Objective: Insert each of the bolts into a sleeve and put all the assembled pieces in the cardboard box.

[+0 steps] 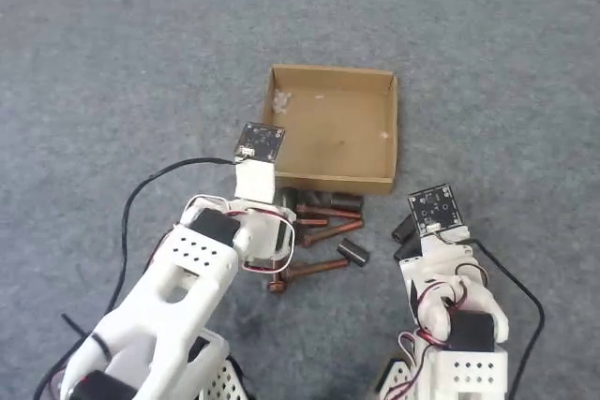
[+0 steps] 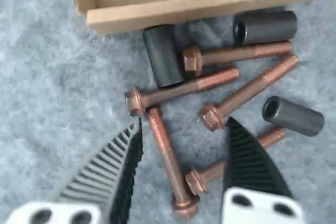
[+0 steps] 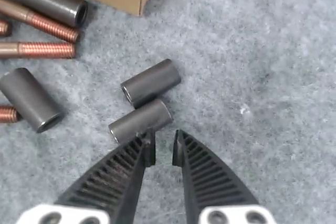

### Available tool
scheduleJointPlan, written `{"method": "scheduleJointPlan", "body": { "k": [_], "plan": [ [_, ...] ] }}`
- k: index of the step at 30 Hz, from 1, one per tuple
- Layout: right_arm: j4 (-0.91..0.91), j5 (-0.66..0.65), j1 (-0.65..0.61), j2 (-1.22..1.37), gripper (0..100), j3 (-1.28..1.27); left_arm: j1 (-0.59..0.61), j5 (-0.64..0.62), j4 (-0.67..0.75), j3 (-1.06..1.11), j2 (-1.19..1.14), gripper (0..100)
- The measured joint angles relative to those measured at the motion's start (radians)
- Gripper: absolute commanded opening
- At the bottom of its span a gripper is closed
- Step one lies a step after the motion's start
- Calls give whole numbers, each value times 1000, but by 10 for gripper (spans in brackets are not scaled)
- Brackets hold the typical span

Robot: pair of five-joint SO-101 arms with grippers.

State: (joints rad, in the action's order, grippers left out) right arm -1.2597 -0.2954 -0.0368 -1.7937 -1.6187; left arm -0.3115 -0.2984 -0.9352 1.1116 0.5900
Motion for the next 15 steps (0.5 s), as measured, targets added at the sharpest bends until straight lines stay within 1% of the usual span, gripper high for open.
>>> {"method": "scheduleJointPlan", "body": {
  "k": [10, 15],
  "plan": [
    [0, 0, 0, 0, 63, 0, 0, 2, -2, 6, -6, 257],
    [0, 0, 0, 0, 63, 0, 2, 8, 0, -8, -155, 257]
  ]
}}
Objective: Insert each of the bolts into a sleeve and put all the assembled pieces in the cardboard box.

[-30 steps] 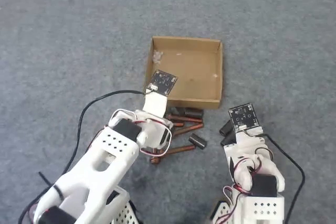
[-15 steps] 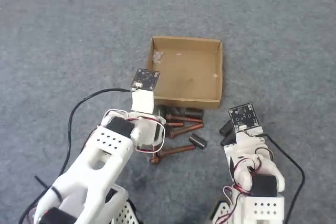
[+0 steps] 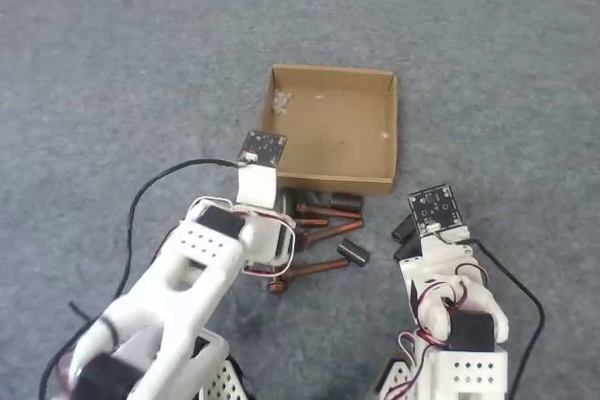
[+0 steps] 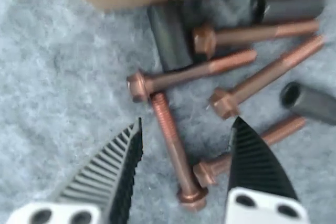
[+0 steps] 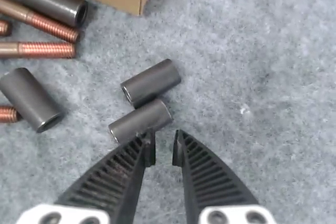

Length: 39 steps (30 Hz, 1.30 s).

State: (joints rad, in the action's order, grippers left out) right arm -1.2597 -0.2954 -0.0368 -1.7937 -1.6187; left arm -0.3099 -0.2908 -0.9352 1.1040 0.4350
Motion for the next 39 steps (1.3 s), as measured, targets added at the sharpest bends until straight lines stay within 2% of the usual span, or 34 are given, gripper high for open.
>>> {"method": "scheduleJointPlan", "body": {
  "k": [5, 9, 12, 21, 29, 35, 39],
  "plan": [
    [0, 0, 0, 0, 63, 0, 9, 2, 0, -97, -209, 186],
    [0, 0, 0, 0, 63, 0, 2, 2, 0, -164, -290, 158],
    [0, 0, 0, 0, 63, 0, 32, 5, 0, -186, -298, 159],
    [0, 0, 0, 0, 63, 0, 259, 5, 2, -249, -318, 159],
    [0, 0, 3, 0, 62, 0, 278, 5, 2, -255, -318, 159],
    [20, 0, 91, 0, 62, 5, 285, 5, 11, -255, -318, 159],
    [38, 0, 97, 0, 64, 8, 287, 8, 11, -255, -318, 159]
  ]
}}
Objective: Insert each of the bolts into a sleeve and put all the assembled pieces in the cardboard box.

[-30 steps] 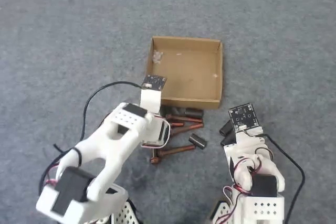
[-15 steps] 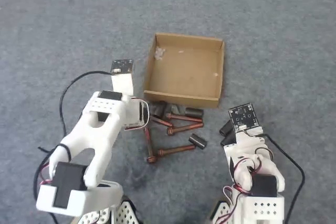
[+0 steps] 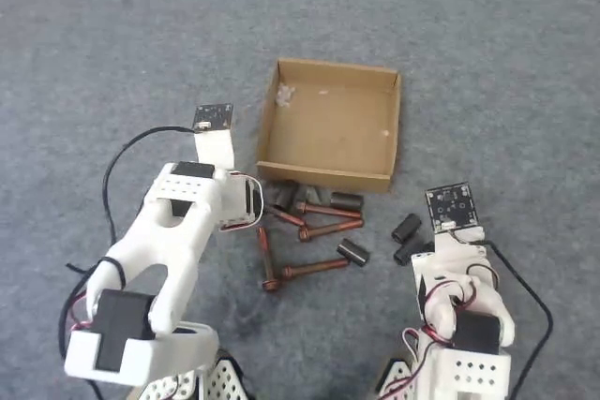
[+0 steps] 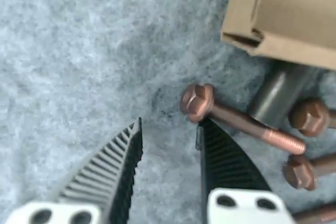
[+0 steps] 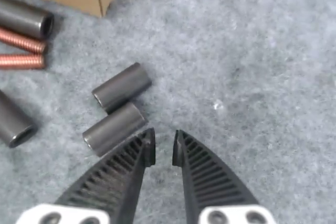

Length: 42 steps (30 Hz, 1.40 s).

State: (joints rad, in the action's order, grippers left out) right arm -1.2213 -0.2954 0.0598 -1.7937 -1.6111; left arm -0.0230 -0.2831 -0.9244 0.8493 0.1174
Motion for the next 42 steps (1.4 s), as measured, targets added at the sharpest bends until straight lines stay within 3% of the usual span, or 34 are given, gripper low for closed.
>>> {"method": "scheduleJointPlan", "body": {
  "k": [9, 19, 25, 31, 42],
  "plan": [
    [52, 8, -66, 25, 64, 80, 0, 48, 21, 44, 64, 160],
    [262, 209, -80, 480, 71, 239, 0, 54, 89, 135, 192, 160],
    [361, 345, -117, 776, 168, 319, 0, 54, 89, 135, 192, 160],
    [454, 385, -189, 971, 143, 321, 0, 54, 89, 135, 192, 160],
    [477, 387, -193, 1117, 144, 377, 0, 54, 89, 135, 192, 160]
  ]
}}
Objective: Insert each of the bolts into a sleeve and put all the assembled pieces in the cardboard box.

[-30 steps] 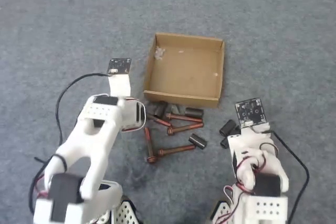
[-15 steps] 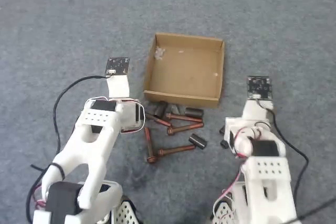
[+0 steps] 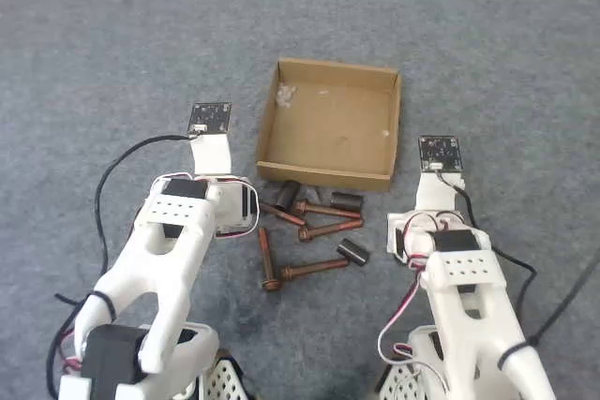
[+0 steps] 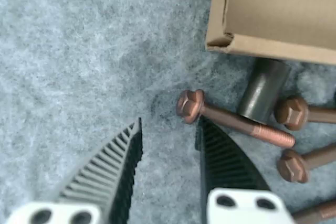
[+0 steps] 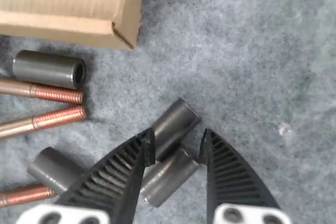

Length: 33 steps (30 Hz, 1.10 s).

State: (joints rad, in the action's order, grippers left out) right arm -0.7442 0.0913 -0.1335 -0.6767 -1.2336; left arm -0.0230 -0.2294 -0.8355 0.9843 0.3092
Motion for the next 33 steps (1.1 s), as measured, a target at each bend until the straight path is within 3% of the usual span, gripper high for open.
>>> {"method": "scheduleJointPlan", "body": {
  "k": [18, 23, 33],
  "plan": [
    [12, 9, -61, 310, 139, 175, 0, 0, 0, 0, 0, 160],
    [3, -11, -64, 311, 0, 175, 0, 0, 0, 0, 0, 160],
    [-5, -49, -64, 288, 7, 172, 0, 0, 0, 0, 0, 159]
  ]
}}
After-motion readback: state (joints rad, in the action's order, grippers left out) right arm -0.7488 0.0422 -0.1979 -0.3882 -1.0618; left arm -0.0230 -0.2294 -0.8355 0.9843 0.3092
